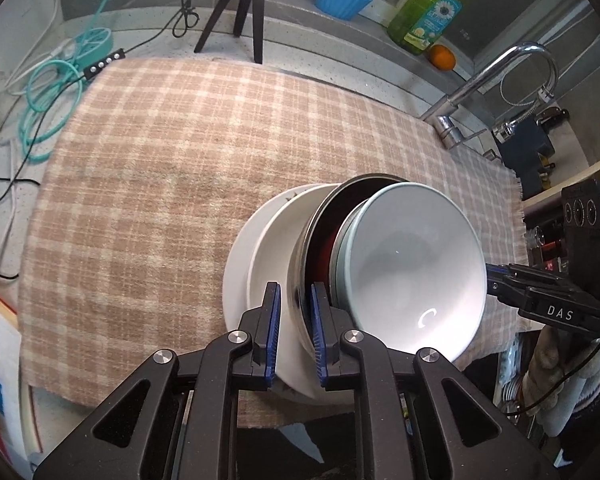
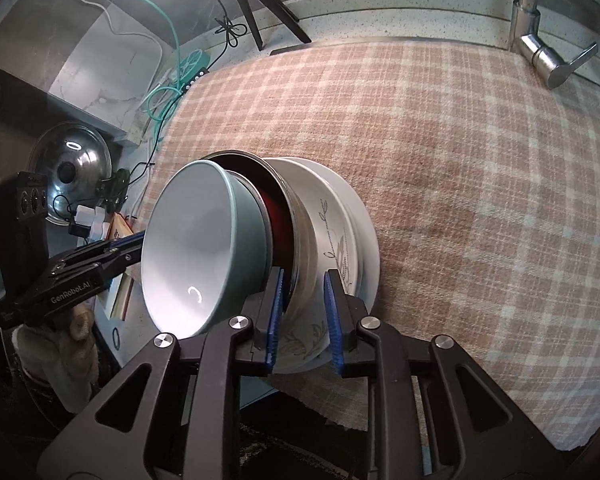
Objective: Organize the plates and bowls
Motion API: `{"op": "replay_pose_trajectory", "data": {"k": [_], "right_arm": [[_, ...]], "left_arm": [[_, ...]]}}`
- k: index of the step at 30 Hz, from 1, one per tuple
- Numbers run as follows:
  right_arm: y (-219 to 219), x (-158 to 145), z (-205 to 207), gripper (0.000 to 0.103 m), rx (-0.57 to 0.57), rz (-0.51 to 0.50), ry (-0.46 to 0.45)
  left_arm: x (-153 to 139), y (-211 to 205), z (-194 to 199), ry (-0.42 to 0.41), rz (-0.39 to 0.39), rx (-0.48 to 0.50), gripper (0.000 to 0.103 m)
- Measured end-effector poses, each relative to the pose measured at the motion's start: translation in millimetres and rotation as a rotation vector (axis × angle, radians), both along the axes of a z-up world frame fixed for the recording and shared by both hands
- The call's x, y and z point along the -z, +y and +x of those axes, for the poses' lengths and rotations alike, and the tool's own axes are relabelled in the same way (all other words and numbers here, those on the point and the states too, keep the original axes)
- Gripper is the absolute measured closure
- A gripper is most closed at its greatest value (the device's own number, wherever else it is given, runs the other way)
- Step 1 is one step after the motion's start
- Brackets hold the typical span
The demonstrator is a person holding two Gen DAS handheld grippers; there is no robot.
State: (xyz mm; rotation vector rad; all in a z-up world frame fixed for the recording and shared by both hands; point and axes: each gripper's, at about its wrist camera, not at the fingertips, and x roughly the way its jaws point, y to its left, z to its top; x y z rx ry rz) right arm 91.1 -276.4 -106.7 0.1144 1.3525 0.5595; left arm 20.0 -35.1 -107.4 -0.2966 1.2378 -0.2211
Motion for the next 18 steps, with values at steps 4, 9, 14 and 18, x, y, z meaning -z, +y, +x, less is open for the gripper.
{"op": "replay_pose_trajectory", "data": {"k": [4, 9, 14, 18], "right_arm": [[-3.4, -11.0, -4.7, 0.072, 0.003, -0.009, -0.047], [-8.5, -24.9, -13.6, 0.07, 0.0, -0.032, -0.114], [-14.6, -29.8, -22.1, 0.07, 0.007, -0.069, -0.167], [-20.4, -37.3, -28.9, 0.069, 0.016, -0.077, -0.199]], "left_arm": [[-5.7, 5.7, -4.3, -0.023, -0.005, -0.026, 0.086], [-19.1, 2.1, -15.0, -0.071, 0.021, -0.021, 0.086], [-28.7, -5.4, -27.3, -0.117, 0.064, -0.032, 0.078], [-39.8, -18.7, -40.3, -0.167, 0.105, -0.014, 0.073]]}}
